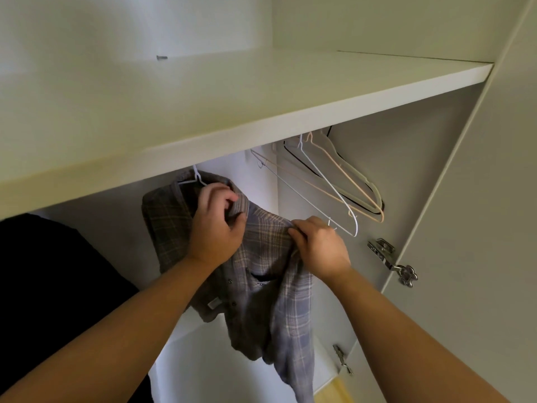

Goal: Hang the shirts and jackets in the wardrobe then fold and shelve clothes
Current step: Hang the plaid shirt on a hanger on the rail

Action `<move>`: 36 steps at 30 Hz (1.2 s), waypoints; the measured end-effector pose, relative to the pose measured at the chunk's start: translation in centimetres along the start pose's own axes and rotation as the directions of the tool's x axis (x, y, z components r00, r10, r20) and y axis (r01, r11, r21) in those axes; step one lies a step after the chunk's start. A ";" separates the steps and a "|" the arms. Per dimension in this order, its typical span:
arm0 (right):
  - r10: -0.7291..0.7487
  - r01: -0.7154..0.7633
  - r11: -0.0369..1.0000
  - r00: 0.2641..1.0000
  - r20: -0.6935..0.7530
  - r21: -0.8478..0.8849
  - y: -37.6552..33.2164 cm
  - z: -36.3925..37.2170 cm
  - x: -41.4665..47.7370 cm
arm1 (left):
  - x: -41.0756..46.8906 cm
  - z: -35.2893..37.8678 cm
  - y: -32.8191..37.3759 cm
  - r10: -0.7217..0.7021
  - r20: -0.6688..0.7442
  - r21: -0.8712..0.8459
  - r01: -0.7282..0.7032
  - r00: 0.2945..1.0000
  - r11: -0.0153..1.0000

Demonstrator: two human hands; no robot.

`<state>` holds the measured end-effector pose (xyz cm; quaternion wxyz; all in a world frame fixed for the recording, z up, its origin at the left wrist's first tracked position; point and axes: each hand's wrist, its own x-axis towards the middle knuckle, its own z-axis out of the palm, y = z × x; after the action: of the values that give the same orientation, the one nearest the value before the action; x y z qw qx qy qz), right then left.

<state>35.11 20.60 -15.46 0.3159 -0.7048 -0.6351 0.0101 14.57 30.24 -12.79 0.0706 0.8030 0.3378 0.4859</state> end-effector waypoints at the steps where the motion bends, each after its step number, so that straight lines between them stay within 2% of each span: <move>1: -0.006 0.006 1.000 1.000 0.012 -0.005 0.0 0.0 0.0 | -0.2 0.0 -0.2 0.048 0.027 0.096 -0.050 0.998 0.994; 3: -0.010 0.012 0.999 0.999 0.043 -0.030 -0.1 0.1 -0.1 | 0.0 -0.2 -0.3 0.196 0.081 0.301 -0.211 0.977 0.930; 4: -0.013 0.015 0.999 0.998 0.058 -0.045 -0.1 0.1 0.0 | 0.3 -0.2 -0.2 0.266 0.124 0.351 -0.293 0.956 0.889; 6: -0.024 0.030 0.997 0.996 0.089 -0.067 -0.1 0.1 0.0 | 1.1 0.0 0.2 0.364 0.250 0.356 -0.435 0.897 0.827; 8: -0.037 0.047 0.996 0.992 0.124 -0.079 0.0 -0.1 0.0 | 2.1 0.5 0.5 0.392 0.382 0.306 -0.515 0.837 0.801; 12: -0.060 0.083 0.991 0.976 0.211 -0.101 0.5 -0.8 -0.1 | 4.3 0.6 0.8 0.272 0.520 0.186 -0.418 0.810 0.889; 14: -0.024 0.046 0.992 0.982 0.188 -0.114 1.1 -1.5 -0.2 | 4.7 0.4 0.9 0.248 0.544 0.162 -0.390 0.802 0.907; 17: 0.032 -0.008 0.977 0.994 0.108 -0.211 1.5 -2.2 -0.2 | 4.5 0.6 1.3 0.250 0.518 0.149 -0.374 0.818 0.915; 20: 0.088 -0.073 0.975 0.994 0.060 -0.211 0.9 -1.7 0.1 | 4.4 1.2 1.7 0.251 0.503 0.191 -0.390 0.827 0.901; 25: 0.164 -0.148 0.981 0.978 0.126 -0.128 0.3 -1.2 0.5 | 3.6 1.7 1.1 0.239 0.474 0.241 -0.386 0.848 0.891; 30: 0.069 -0.070 0.998 0.993 0.092 0.008 -0.9 -0.7 0.6 | 2.5 2.3 0.8 0.246 0.394 0.241 -0.358 0.886 0.902; 32: 0.021 -0.021 1.000 0.996 0.083 0.002 -1.3 -0.4 0.6 | 2.2 2.3 0.8 0.252 0.371 0.213 -0.347 0.894 0.913; 34: 0.041 -0.040 0.999 0.996 0.075 -0.019 -1.5 -0.2 1.0 | 1.9 1.7 0.7 0.274 0.311 0.194 -0.343 0.910 0.919; 36: 0.083 -0.081 0.996 0.993 0.087 -0.034 -1.6 -0.1 1.5 | 1.4 0.8 0.3 0.289 0.164 0.218 -0.321 0.943 0.922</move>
<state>34.04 21.89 -14.05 0.2761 -0.7338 -0.6191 0.0446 15.78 31.05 -12.04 -0.0828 0.8780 0.2599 0.3934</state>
